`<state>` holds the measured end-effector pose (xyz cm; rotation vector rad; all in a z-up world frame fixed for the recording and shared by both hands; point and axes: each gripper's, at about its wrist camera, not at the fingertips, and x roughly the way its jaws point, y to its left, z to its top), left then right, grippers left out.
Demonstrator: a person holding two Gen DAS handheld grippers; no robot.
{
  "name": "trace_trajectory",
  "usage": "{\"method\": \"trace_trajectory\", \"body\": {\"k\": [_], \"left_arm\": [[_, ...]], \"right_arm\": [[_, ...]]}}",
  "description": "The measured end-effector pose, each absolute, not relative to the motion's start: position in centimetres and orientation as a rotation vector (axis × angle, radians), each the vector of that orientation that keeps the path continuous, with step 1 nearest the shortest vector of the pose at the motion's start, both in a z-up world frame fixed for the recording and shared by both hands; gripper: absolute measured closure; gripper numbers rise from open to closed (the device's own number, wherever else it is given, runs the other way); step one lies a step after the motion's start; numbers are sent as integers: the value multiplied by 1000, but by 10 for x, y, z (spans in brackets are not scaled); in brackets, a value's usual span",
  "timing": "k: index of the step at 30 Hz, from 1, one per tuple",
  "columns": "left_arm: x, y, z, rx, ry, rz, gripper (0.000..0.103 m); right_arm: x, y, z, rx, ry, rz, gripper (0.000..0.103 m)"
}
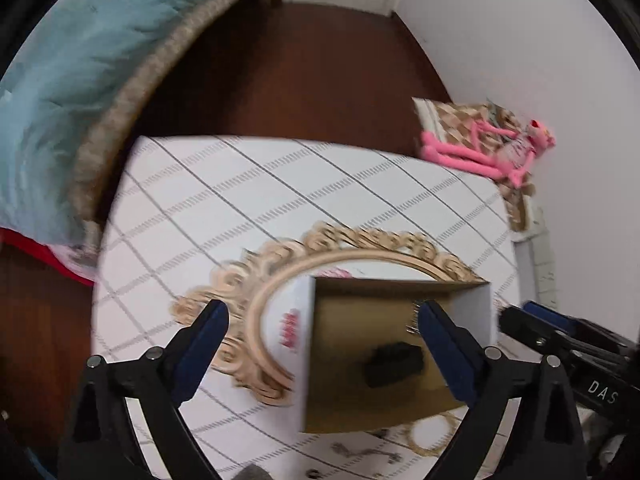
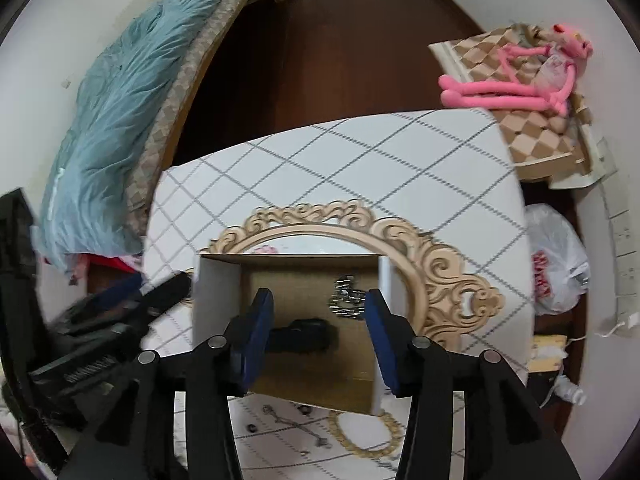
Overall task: Organize jewelry
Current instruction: 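Carry both items into the white box and open both grippers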
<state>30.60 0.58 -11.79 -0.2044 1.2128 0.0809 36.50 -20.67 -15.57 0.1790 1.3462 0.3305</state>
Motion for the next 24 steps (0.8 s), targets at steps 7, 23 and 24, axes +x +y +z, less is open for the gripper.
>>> {"method": "trace_trajectory", "body": {"k": [7, 23, 24], "left_arm": [[280, 4, -125, -68, 1143, 181, 0], [232, -6, -110, -28, 1105, 189, 0], [229, -6, -106, -31, 1097, 188, 0]], "right_arm": [[336, -203, -171, -10, 1326, 178, 9], [285, -191, -160, -82, 1229, 96, 6], [283, -191, -156, -82, 1223, 97, 6]]}}
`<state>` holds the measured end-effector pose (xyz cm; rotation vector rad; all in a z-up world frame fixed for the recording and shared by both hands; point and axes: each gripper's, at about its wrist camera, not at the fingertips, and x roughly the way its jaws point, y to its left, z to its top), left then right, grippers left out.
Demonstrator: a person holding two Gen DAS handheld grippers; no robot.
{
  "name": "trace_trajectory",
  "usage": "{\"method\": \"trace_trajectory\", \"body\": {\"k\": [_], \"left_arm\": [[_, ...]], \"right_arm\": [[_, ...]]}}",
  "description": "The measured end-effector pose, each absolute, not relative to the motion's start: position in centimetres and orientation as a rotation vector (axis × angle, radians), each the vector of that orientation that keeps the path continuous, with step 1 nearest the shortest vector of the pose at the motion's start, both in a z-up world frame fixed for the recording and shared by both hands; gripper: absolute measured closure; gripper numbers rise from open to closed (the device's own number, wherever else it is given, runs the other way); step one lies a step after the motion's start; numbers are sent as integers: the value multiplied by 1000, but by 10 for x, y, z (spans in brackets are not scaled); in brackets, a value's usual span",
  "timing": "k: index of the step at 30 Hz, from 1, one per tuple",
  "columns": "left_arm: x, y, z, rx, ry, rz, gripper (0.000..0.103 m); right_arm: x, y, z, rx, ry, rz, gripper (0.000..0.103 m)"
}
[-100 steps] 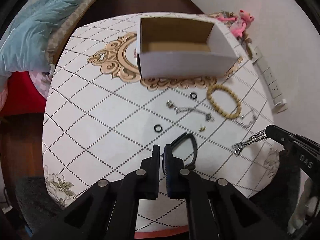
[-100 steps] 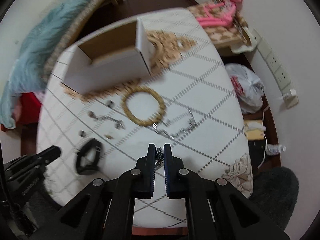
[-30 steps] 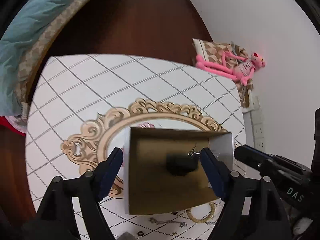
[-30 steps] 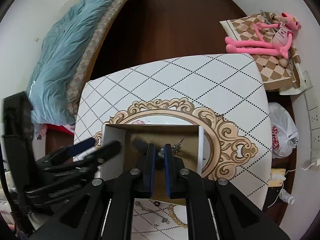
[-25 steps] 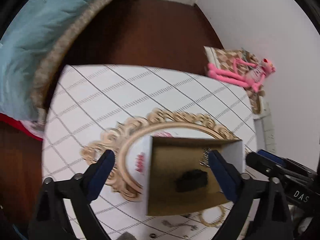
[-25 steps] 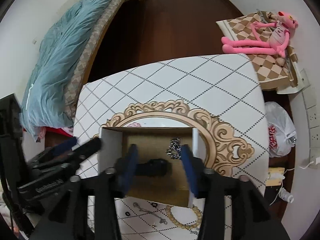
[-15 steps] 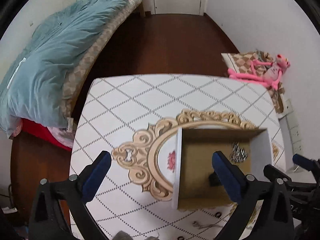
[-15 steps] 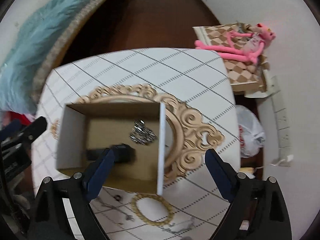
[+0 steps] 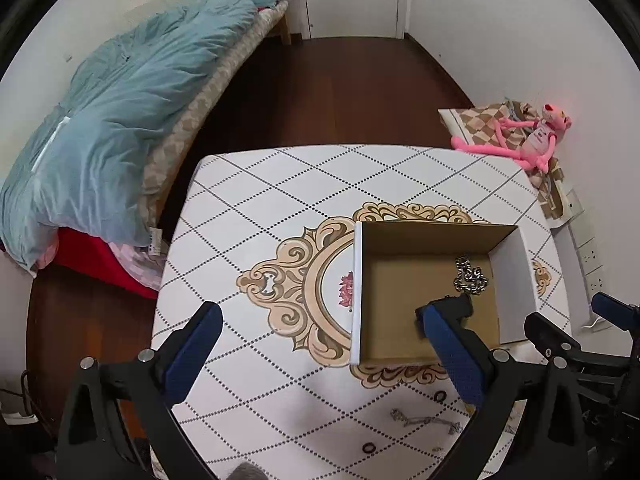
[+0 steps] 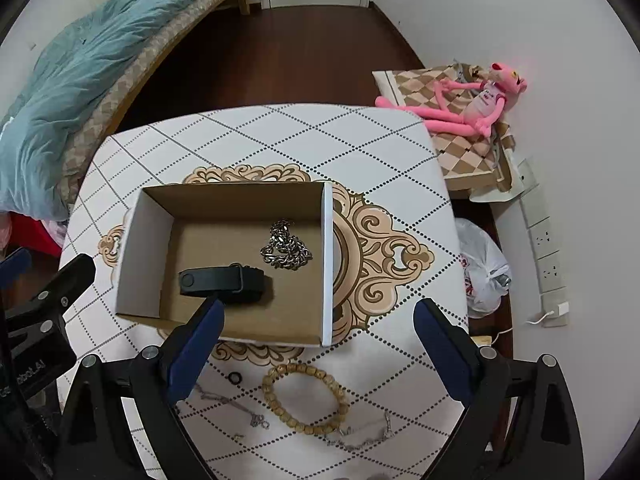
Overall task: Organize jewelry
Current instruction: 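Carry both items into the white box and open both grippers, then move the left gripper back toward the black ring on the table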
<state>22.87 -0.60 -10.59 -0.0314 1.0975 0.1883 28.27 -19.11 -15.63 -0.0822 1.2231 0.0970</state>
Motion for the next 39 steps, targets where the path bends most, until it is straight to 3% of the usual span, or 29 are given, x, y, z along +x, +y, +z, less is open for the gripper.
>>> {"method": "trace_trajectory", "body": {"k": [13, 23, 29, 35, 39], "left_arm": [[173, -8, -53, -27, 1012, 203, 0], [146, -8, -47, -45, 1001, 212, 0], [129, -10, -73, -13, 1009, 247, 0], [121, -9, -135, -7, 1099, 278, 0], [118, -6, -169, -10, 1153, 292, 0]], "right_arm": [[224, -195, -89, -57, 1084, 109, 6], [193, -205, -66, -18, 1050, 118, 6], [176, -231, -98, 44, 1096, 78, 6], [175, -253, -175, 100, 1214, 30, 7], [184, -257, -218, 96, 1246, 8, 23]]}}
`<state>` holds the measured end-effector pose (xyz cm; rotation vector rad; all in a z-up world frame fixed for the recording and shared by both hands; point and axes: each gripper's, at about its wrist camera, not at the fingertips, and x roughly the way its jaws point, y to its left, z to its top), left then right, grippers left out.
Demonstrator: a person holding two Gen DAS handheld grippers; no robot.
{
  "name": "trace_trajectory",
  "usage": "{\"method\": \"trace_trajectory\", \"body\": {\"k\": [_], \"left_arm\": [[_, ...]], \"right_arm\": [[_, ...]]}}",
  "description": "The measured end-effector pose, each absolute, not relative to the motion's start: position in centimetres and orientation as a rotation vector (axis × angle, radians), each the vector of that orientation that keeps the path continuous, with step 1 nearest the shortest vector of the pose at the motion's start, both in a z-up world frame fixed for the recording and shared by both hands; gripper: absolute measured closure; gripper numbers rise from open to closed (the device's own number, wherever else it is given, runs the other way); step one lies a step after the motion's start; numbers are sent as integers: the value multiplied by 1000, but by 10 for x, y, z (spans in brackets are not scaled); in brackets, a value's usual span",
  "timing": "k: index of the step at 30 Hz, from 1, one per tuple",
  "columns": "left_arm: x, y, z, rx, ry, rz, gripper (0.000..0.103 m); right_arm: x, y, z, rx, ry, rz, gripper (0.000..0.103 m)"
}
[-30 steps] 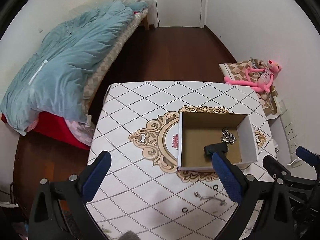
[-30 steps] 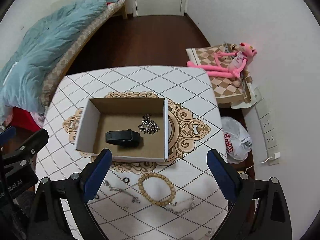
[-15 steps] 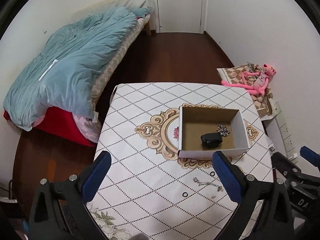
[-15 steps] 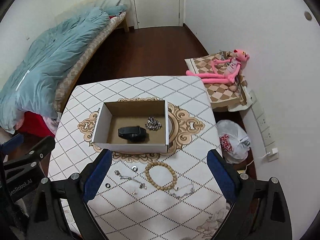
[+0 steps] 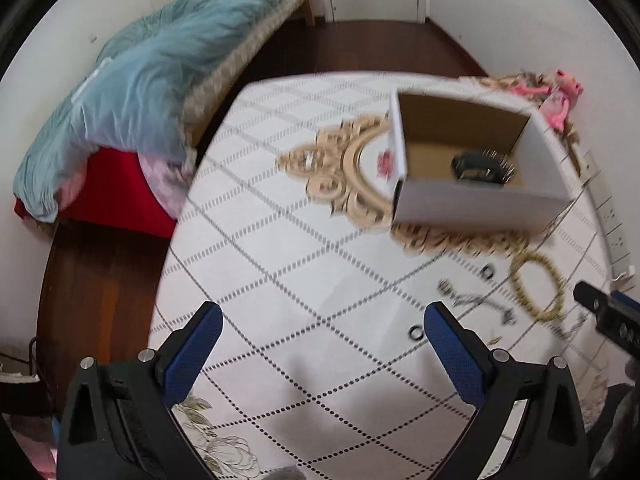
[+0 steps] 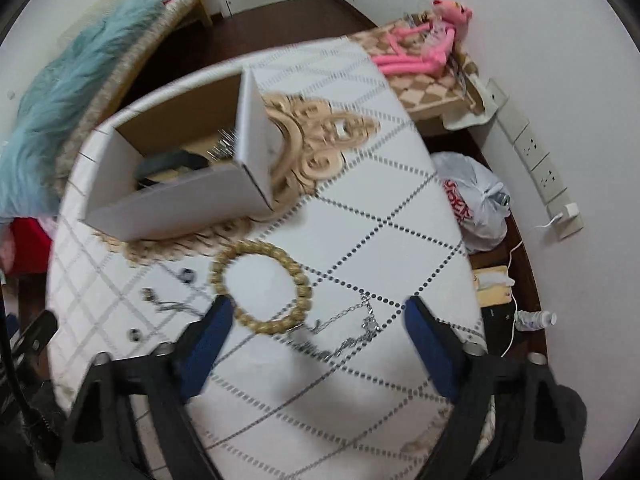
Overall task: Organize jewelry
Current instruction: 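Move the left gripper back toward the black ring on the table, then grasp the black ring with the left gripper while the right gripper grasps the wooden bead bracelet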
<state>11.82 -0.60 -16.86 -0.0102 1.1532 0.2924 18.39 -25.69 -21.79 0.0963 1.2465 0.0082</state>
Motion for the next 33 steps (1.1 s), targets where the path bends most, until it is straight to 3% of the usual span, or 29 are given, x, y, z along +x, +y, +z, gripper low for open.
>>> {"method": "trace_trajectory", "body": {"k": [9, 10, 11, 12, 21, 27, 29, 31, 33], "left_arm": [[107, -1, -208, -7, 1241, 273, 0], [107, -1, -210, -12, 1245, 265, 0], [107, -3, -213, -23, 1250, 248, 0], [107, -4, -214, -32, 1253, 234, 1], [119, -35, -224, -24, 1232, 101, 4], [115, -48, -229, -3, 1216, 40, 51], [116, -52, -226, 5, 1201, 22, 86], [115, -56, -224, 15, 1204, 14, 93], [115, -56, -223, 8, 1202, 16, 93]], "right_arm": [[201, -248, -261, 26, 1259, -4, 56], [201, -246, -261, 13, 1254, -2, 67], [201, -244, -261, 2, 1247, 5, 88], [202, -243, -260, 2, 1247, 13, 93], [203, -265, -251, 59, 1240, 5, 93], [203, -270, -247, 68, 1232, -2, 93], [203, -270, -246, 68, 1231, -1, 93], [202, -269, -245, 69, 1230, 6, 93], [200, -267, -240, 71, 1222, 14, 93]]}}
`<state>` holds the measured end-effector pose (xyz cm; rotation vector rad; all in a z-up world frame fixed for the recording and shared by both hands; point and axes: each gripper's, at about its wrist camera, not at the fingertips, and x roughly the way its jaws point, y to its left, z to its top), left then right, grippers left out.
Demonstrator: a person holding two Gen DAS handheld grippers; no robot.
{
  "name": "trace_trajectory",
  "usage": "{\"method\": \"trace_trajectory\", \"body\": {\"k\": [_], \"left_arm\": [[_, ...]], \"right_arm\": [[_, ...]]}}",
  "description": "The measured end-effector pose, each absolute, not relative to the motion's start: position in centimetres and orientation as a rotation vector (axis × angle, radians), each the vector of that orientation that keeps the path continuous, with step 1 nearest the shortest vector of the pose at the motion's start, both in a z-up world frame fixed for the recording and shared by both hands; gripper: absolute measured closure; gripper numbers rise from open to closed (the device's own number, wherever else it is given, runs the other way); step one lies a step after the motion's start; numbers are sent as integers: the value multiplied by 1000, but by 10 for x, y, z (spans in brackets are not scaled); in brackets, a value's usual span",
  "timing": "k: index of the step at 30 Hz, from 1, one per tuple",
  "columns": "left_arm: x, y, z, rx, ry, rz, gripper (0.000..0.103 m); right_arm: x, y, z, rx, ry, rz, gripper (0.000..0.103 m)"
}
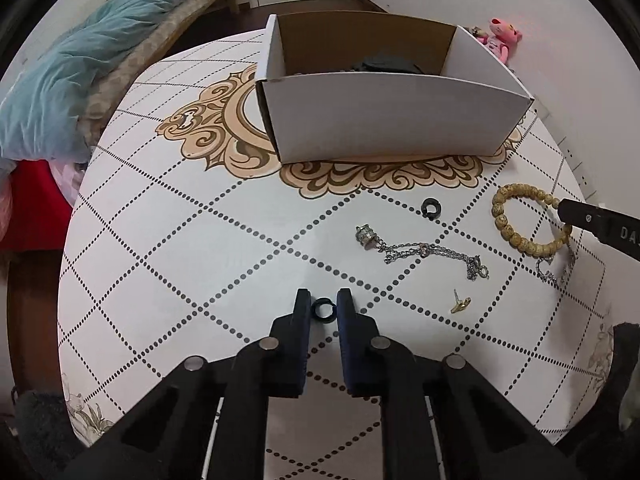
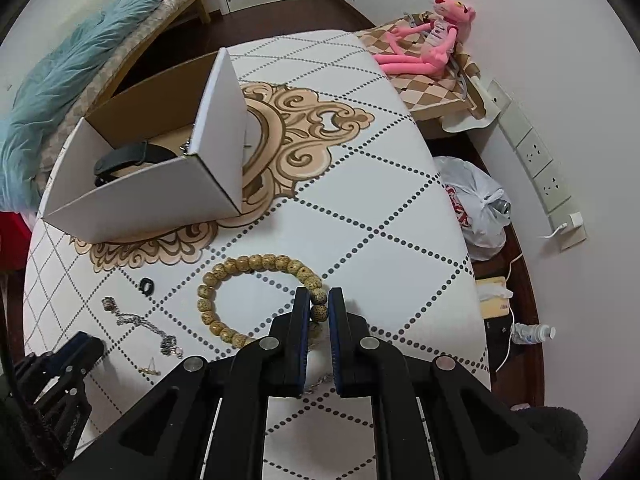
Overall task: Organize jewelry
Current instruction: 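Grasp the black ring with the left gripper while the right gripper grasps the wooden bead bracelet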
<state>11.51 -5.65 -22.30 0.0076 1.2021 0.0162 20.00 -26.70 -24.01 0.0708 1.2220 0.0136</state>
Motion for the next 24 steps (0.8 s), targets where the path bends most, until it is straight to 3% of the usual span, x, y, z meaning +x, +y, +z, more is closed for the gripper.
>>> {"method": "trace_trajectory", "body": {"k": [7, 14, 24], "left_arm": [[112, -53, -208, -40, 1173, 4, 93], [121, -48, -152, -90, 1073, -41, 93], [201, -32, -93, -113, 986, -105, 93]], "right_arm": [[193, -259, -208, 91, 1165, 63, 93], [194, -246, -150, 113, 1076, 151, 94], [249, -221, -77, 118, 985, 277, 94]]}}
